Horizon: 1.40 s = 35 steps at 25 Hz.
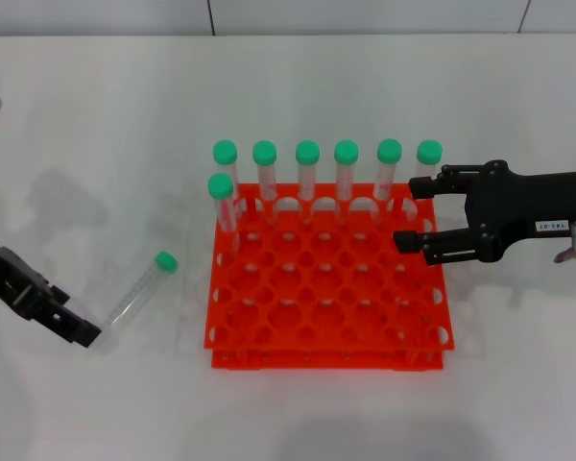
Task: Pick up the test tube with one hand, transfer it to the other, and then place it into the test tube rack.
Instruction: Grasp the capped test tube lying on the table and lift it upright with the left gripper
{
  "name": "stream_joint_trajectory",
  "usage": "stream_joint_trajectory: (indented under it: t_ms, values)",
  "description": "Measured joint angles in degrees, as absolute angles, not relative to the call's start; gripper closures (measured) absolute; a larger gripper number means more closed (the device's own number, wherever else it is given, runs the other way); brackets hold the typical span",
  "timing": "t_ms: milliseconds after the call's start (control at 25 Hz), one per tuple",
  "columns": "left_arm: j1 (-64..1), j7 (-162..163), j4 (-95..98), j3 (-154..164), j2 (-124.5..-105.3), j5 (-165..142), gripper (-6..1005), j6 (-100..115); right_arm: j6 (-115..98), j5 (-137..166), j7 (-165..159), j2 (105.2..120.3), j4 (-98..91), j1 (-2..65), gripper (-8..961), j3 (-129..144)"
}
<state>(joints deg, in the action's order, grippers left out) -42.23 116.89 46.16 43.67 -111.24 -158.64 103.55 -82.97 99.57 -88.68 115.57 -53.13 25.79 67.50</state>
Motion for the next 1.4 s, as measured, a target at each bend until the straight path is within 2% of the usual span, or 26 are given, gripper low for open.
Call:
stream_joint_trajectory:
  t_ms: [360, 760, 1400]
  values:
    - [-44.5, 117.2, 46.0, 44.4, -111.76, -162.1, 123, 103.5, -83.0, 99.1, -88.5, 115.82, -53.1, 25.8, 179, 67.8]
    - [-44.7, 116.7, 45.7, 44.8, -113.46, -161.8, 123, 102.1, -83.0, 98.7, -88.2, 115.75, -53.2, 25.7, 179, 68.4]
    - [-44.9, 116.9, 44.9, 45.7, -114.14, -161.9, 124, 100.3, -83.0, 98.7, -88.1, 115.75, -53.2, 25.7, 181, 69.0]
